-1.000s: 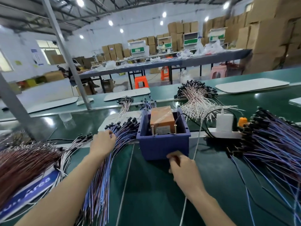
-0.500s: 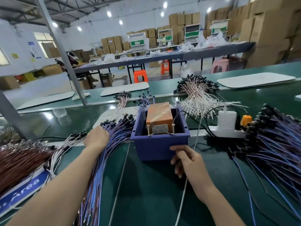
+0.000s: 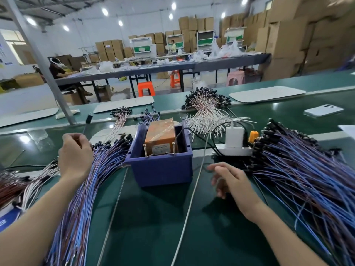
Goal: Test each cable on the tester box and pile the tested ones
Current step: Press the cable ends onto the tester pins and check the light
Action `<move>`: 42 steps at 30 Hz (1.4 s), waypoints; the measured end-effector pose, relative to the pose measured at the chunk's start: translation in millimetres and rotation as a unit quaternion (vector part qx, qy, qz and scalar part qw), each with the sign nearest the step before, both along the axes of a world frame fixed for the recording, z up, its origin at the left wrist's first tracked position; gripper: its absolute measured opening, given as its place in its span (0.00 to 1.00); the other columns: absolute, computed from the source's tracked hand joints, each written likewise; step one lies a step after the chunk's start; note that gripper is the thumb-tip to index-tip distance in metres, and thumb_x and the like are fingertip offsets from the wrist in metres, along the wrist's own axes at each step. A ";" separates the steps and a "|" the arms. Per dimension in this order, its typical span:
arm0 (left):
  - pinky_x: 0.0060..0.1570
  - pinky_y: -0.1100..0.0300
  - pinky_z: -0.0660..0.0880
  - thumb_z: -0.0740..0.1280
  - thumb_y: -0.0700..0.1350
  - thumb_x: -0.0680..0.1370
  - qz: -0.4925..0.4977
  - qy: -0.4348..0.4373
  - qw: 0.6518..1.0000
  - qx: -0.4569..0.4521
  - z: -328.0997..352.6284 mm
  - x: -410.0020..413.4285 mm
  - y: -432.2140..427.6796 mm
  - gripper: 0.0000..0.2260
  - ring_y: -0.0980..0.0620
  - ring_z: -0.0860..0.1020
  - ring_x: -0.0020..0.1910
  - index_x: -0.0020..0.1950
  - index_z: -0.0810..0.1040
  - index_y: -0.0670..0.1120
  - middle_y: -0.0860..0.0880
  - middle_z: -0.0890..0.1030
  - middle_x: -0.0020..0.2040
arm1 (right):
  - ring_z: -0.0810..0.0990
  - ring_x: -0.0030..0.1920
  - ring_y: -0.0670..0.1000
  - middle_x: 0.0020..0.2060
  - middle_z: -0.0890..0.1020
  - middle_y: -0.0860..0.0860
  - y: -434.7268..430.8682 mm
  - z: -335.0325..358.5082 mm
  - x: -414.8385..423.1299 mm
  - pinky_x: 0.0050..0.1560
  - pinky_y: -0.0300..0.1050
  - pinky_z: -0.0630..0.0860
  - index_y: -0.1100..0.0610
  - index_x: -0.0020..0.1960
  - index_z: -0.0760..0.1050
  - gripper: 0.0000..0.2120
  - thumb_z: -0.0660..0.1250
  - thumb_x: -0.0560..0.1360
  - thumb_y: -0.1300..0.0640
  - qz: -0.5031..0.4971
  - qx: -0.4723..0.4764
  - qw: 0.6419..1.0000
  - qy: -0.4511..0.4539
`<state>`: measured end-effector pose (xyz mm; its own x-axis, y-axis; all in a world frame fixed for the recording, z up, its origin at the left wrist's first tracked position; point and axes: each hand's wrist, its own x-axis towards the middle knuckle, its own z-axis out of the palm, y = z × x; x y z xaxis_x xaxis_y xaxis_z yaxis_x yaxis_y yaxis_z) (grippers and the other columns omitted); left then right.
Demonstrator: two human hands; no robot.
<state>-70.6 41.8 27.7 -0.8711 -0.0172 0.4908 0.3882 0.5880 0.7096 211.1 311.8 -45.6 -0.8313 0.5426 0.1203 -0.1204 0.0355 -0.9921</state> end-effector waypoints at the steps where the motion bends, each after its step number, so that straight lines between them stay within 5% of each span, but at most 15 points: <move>1: 0.54 0.39 0.76 0.56 0.48 0.85 -0.004 0.007 1.000 0.012 5.4 1.7 0.3 0.12 0.39 0.78 0.50 0.60 0.70 0.41 0.40 0.80 0.49 | 0.74 0.27 0.52 0.34 0.80 0.52 10.9 -0.9 6.6 0.25 0.41 0.68 0.51 0.49 0.83 0.15 0.59 0.84 0.58 -0.007 -0.001 1.000 -0.002; 8: 0.44 0.51 0.71 0.57 0.49 0.86 -0.012 0.110 0.989 0.096 59.4 30.3 14.7 0.12 0.46 0.76 0.43 0.62 0.71 0.42 0.45 0.78 0.46 | 0.74 0.27 0.51 0.34 0.80 0.54 28.6 -1.7 19.5 0.27 0.42 0.68 0.55 0.50 0.83 0.15 0.57 0.84 0.57 -0.090 -0.044 0.995 0.022; 11: 0.38 0.63 0.74 0.58 0.50 0.85 -0.082 0.237 0.957 0.144 91.6 67.1 27.4 0.03 0.58 0.78 0.37 0.54 0.70 0.57 0.54 0.77 0.41 | 0.74 0.27 0.50 0.33 0.80 0.54 5.5 8.7 15.4 0.28 0.40 0.69 0.53 0.47 0.83 0.15 0.58 0.84 0.57 -0.102 0.001 0.994 0.043; 13: 0.34 0.72 0.70 0.60 0.51 0.85 -0.134 0.304 0.929 0.164 104.1 105.5 36.9 0.06 0.64 0.75 0.34 0.51 0.67 0.62 0.59 0.75 0.39 | 0.74 0.28 0.49 0.32 0.80 0.53 -16.3 19.1 11.4 0.28 0.38 0.70 0.49 0.45 0.82 0.16 0.58 0.84 0.55 -0.114 0.040 0.989 0.082; 19: 0.31 0.73 0.66 0.64 0.49 0.80 -0.255 0.334 0.907 0.026 23.5 193.0 69.9 0.03 0.58 0.71 0.30 0.52 0.70 0.54 0.59 0.69 0.30 | 0.80 0.37 0.51 0.42 0.81 0.50 -78.0 27.8 -7.6 0.38 0.41 0.75 0.39 0.55 0.77 0.20 0.52 0.78 0.29 -0.113 0.121 0.970 0.177; 24: 0.25 0.63 0.72 0.66 0.47 0.80 -0.314 0.298 0.899 -0.060 -56.4 211.7 81.3 0.02 0.58 0.73 0.26 0.47 0.77 0.51 0.56 0.77 0.32 | 0.83 0.40 0.54 0.41 0.83 0.55 -74.2 25.6 -5.5 0.45 0.45 0.81 0.49 0.54 0.82 0.26 0.61 0.75 0.29 -0.049 -0.080 0.973 0.211; 28: 0.25 0.62 0.72 0.67 0.47 0.77 -0.337 0.274 0.892 -0.129 -73.3 210.1 87.5 0.03 0.56 0.74 0.25 0.45 0.80 0.52 0.56 0.79 0.34 | 0.68 0.24 0.49 0.28 0.69 0.51 -54.4 27.9 -0.7 0.26 0.42 0.72 0.56 0.42 0.82 0.14 0.66 0.74 0.46 -0.052 -0.294 0.931 0.209; 32: 0.28 0.67 0.71 0.67 0.47 0.78 -0.401 0.243 0.873 -0.134 -75.6 210.2 87.8 0.01 0.58 0.74 0.28 0.48 0.78 0.53 0.57 0.79 0.40 | 0.54 0.21 0.44 0.26 0.59 0.47 -47.2 26.2 5.1 0.17 0.38 0.59 0.54 0.42 0.80 0.09 0.67 0.74 0.49 0.006 -0.409 0.885 0.223; 37: 0.29 0.65 0.74 0.66 0.49 0.80 -0.431 0.225 0.860 -0.153 -77.0 208.4 85.7 0.02 0.59 0.76 0.31 0.50 0.78 0.54 0.58 0.80 0.41 | 0.47 0.22 0.46 0.24 0.53 0.47 -44.2 26.9 5.9 0.16 0.38 0.53 0.53 0.40 0.80 0.09 0.67 0.73 0.49 0.003 -0.459 0.862 0.217; 42: 0.35 0.63 0.75 0.65 0.51 0.78 -0.350 0.315 0.850 -0.234 -70.1 179.6 73.0 0.09 0.57 0.78 0.35 0.45 0.84 0.53 0.59 0.81 0.38 | 0.45 0.23 0.47 0.21 0.51 0.48 -24.0 27.9 10.9 0.17 0.38 0.48 0.51 0.37 0.80 0.08 0.68 0.71 0.49 -0.066 -0.446 0.871 0.195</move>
<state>109.1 114.8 -42.4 -0.1485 0.7234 0.6742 0.9761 0.2165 -0.0173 222.0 287.8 -17.8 -0.7449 0.6525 -0.1394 -0.5071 -0.6894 -0.5173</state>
